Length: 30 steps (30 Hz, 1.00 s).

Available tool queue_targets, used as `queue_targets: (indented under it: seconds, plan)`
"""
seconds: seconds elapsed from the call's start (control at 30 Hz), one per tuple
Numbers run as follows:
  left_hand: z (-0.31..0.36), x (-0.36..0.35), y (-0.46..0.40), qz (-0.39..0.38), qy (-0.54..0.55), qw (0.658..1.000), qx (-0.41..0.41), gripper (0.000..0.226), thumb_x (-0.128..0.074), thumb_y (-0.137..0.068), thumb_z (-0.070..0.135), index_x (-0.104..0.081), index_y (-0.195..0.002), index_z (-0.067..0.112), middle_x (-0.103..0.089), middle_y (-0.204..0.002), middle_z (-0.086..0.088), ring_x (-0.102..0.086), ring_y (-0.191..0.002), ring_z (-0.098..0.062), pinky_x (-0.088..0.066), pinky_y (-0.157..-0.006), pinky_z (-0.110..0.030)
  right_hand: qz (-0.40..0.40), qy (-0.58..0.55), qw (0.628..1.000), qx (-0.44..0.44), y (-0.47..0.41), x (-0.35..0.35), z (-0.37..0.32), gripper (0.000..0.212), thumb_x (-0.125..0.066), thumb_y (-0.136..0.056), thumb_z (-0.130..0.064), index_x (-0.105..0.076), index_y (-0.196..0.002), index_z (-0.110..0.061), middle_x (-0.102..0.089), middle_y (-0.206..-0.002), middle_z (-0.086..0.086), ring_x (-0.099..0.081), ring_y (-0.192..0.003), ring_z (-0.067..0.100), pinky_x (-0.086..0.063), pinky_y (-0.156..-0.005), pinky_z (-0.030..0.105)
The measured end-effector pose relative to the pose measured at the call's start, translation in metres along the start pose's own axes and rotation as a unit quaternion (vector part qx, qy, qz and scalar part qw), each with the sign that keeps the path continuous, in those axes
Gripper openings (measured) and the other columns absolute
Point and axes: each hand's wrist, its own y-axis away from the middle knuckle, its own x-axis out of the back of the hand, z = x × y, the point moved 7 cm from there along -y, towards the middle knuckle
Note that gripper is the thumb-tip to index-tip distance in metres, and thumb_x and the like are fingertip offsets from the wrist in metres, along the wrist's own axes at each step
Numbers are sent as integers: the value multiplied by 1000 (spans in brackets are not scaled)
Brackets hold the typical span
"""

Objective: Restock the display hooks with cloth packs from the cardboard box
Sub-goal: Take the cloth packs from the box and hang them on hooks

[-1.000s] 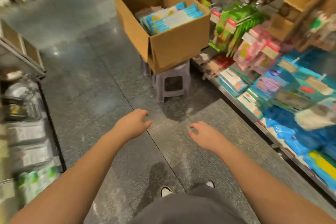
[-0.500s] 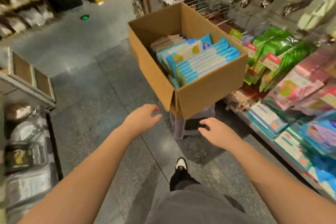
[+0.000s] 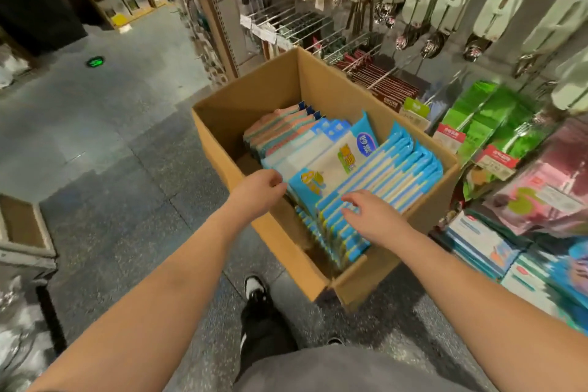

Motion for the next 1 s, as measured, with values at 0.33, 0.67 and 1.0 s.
queue_targets:
  seconds: [0.33,0.67,1.0]
  plan:
    - [-28,-12,-240,-161,2,987,-23,51,-54,-98,45,-48,-140,15,-53,-139,-5,-53,-122,-24,-40,-90,-32,54,-198,963,-174,-187,-1,-48,44,-56,-96,-27,-53,-138,-13,-57,-136,10,-59,-115,26,-45,-96,31]
    - [-60,-71,-353,-301,104,947,48,99,-64,-80,73,-33,-152,13,-46,-150,-7,-53,-129,-33,-45,-106,-43,134,-361,823,-418,-281,-51,-39,69,-51,-99,-30,-19,-156,-8,-17,-162,9,-23,-147,25,-24,-116,33]
    - [-63,-93,-368,-353,118,926,69,67,-64,-90,57,-48,-138,14,-61,-114,-2,-60,-78,-14,-47,-65,-32,167,-342,784,-491,-277,-72,-28,67,-44,-102,-29,-8,-157,-14,6,-165,7,-11,-150,28,-21,-118,37]
